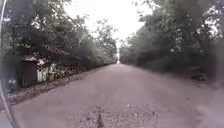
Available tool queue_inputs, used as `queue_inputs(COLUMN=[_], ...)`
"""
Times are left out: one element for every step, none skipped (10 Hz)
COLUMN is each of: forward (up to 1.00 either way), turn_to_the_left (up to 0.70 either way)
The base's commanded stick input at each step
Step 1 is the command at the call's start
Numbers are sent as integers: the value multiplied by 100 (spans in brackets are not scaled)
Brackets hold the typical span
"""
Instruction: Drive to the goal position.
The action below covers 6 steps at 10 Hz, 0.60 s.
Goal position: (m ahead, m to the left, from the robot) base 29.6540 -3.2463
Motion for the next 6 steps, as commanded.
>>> queue_inputs(forward=[70,70,70,70,70,70], turn_to_the_left=[0,0,0,0,0,0])
